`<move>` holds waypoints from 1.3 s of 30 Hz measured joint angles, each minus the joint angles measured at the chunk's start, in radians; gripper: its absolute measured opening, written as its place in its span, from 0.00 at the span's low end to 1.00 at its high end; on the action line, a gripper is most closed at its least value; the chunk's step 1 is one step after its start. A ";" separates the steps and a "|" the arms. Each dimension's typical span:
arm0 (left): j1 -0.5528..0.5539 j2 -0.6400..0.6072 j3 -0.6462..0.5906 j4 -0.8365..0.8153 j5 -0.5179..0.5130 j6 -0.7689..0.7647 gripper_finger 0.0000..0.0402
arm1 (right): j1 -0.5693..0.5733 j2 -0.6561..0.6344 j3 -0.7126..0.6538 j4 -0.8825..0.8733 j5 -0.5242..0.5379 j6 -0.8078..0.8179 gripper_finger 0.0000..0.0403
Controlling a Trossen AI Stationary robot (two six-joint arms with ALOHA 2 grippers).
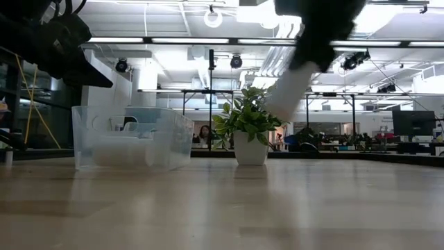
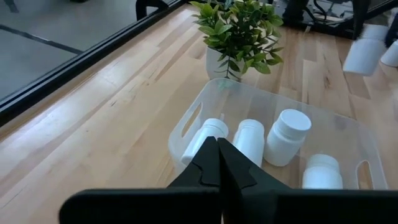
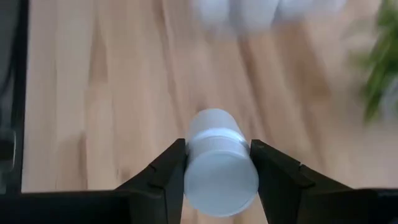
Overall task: Pick and place pill bottles into a basket
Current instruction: Put the white pill bottle into the transparent bin
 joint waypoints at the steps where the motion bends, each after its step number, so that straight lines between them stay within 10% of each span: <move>1: 0.000 0.000 0.000 0.000 0.000 0.000 0.06 | -0.021 0.000 0.000 0.037 0.001 -0.024 0.37; 23: 0.000 0.000 0.000 -0.003 -0.044 -0.011 0.07 | -0.262 0.014 0.003 0.700 0.043 -0.265 0.37; 39: 0.000 0.000 0.001 -0.012 -0.056 -0.009 0.05 | -0.309 0.261 0.456 0.339 -0.079 -0.423 0.37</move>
